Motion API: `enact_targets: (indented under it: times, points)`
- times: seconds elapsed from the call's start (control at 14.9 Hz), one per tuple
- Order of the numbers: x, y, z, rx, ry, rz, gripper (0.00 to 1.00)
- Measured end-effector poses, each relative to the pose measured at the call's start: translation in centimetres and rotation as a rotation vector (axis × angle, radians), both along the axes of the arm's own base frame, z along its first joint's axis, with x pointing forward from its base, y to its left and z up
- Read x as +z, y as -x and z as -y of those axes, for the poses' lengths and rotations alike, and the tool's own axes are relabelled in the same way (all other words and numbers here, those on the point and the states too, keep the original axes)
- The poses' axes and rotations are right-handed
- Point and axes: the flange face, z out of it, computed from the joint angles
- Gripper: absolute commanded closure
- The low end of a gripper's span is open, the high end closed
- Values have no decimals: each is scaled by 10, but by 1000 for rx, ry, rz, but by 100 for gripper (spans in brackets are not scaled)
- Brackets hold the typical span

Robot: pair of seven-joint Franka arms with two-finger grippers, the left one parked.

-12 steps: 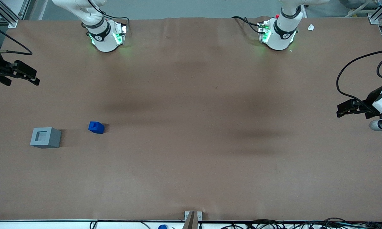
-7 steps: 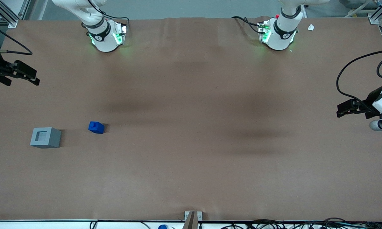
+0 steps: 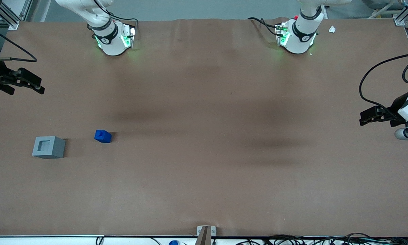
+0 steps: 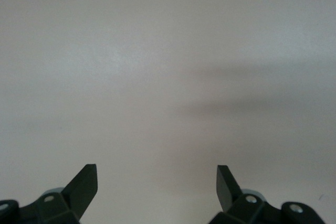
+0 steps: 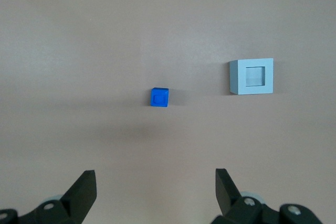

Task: Insert blue part into gray base with right arm
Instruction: 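Move the open right gripper over the small blue block, then lower the right gripper and close it on the blue block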

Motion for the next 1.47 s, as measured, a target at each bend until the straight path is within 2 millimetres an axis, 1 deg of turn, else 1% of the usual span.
enact_targets:
  times: [0.2,0.54,0.74,1.14,1.34,1.47]
  points:
    - [-19,-10,-3,2,1,-9,0]
    - [-68,-21,-2,-2,2,-2,0]
    - [-92,-24,-3,-14,2,8,1]
    - [-147,-24,-17,-50,1,40,11]
    - [-178,-25,-17,-55,3,35,15]
    - [-197,-29,-17,-56,5,24,16]
